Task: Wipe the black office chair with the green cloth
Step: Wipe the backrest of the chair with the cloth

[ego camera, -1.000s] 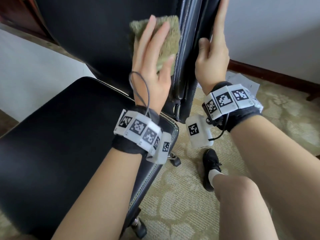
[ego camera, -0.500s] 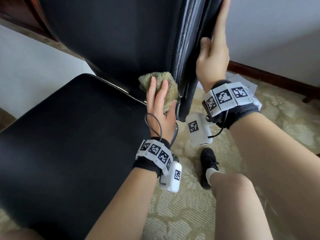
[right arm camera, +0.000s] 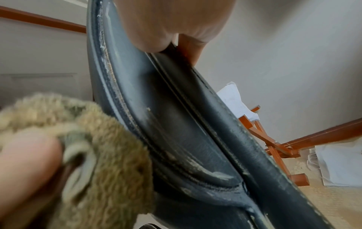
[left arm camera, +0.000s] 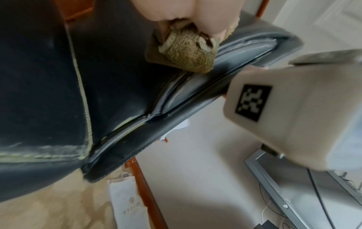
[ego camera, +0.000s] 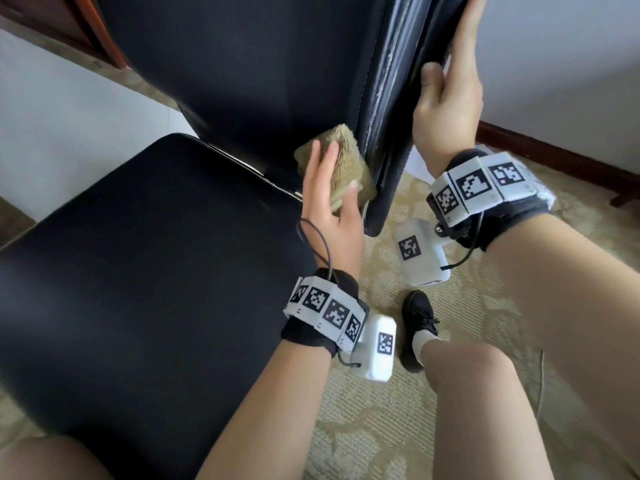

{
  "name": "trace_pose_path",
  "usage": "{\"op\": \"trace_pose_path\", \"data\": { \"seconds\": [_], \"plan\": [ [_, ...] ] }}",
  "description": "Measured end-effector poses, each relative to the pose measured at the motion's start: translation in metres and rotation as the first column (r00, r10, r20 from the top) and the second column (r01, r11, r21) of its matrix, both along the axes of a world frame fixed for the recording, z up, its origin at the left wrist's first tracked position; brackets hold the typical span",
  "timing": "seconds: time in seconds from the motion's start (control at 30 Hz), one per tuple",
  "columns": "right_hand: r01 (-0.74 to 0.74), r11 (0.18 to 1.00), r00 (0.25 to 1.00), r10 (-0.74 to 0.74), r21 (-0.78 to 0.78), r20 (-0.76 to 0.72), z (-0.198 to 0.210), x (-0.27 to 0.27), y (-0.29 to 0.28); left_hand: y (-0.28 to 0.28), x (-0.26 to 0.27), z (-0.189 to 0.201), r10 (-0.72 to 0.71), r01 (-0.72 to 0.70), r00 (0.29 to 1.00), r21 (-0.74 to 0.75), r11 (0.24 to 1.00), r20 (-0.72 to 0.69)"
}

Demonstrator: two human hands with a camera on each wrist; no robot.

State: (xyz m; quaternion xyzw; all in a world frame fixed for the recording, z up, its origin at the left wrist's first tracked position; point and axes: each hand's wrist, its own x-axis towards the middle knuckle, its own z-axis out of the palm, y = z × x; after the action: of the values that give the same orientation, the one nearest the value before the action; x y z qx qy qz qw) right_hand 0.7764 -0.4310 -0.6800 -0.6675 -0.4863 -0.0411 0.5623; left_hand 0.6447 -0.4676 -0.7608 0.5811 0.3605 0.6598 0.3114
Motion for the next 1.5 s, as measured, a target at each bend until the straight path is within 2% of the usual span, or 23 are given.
{"op": "trace_pose_path", "data": {
  "seconds": [0.1,0.2,0.33,0.43,0.5,0.57,0.7,0.77,0.87,1.07,1.2,1.33,1.5],
  "plan": [
    [0.025,1.0,1.0,-0.025,0.002,0.005,0.0,-0.001,0.001,0.003,0.01,0.001,-0.029,0.03,0.999,0.044,0.999,-0.033],
    [0.037,0.999,0.999,-0.037,0.018,-0.006,0.0,-0.002,0.002,0.007,0.018,-0.02,-0.024,0.031,0.992,0.061,0.998,-0.12],
    [0.032,0.999,0.999,-0.032,0.035,-0.005,-0.003,0.001,0.004,0.009,0.027,-0.035,0.02,-0.014,0.995,0.06,0.998,-0.094],
    [0.032,0.999,0.999,-0.032,0.041,-0.001,-0.002,-0.002,0.006,0.003,0.036,-0.038,0.078,-0.079,0.997,-0.024,0.997,-0.025],
    [0.032,0.998,0.999,-0.032,0.047,0.011,-0.001,-0.002,0.006,-0.002,0.04,-0.042,0.087,-0.086,0.996,-0.133,0.987,0.001],
    [0.024,0.998,1.0,-0.025,0.055,0.018,0.0,-0.002,0.006,-0.002,0.041,-0.047,0.088,-0.09,0.996,-0.213,0.973,-0.018],
    [-0.008,0.998,1.0,0.007,0.056,0.022,0.002,-0.002,0.005,-0.001,0.038,-0.047,0.096,-0.1,0.995,-0.262,0.96,-0.03],
    [-0.02,0.999,0.999,0.019,0.05,0.03,0.003,-0.003,0.004,-0.002,0.034,-0.037,0.118,-0.116,0.993,-0.244,0.963,-0.007],
    [-0.028,0.999,0.999,0.026,0.04,0.031,0.004,-0.004,0.002,0.004,0.028,-0.026,0.168,-0.165,0.986,-0.117,0.979,0.017],
    [-0.01,1.0,0.999,0.009,0.024,0.038,0.001,0.002,0.002,0.005,0.034,-0.025,0.147,-0.148,0.989,-0.028,0.989,-0.012],
    [-0.019,0.999,0.999,0.018,0.038,0.043,0.0,0.005,0.003,0.006,0.043,-0.044,0.086,-0.092,0.995,-0.135,0.986,-0.05],
    [-0.027,0.998,0.999,0.025,0.05,0.04,0.0,0.004,0.005,0.007,0.047,-0.052,0.109,-0.127,0.988,-0.17,0.977,-0.11],
    [-0.042,0.998,0.999,0.041,0.035,0.033,0.002,0.002,0.003,0.008,0.035,-0.038,0.135,-0.143,0.988,-0.126,0.982,-0.07]
  ]
}}
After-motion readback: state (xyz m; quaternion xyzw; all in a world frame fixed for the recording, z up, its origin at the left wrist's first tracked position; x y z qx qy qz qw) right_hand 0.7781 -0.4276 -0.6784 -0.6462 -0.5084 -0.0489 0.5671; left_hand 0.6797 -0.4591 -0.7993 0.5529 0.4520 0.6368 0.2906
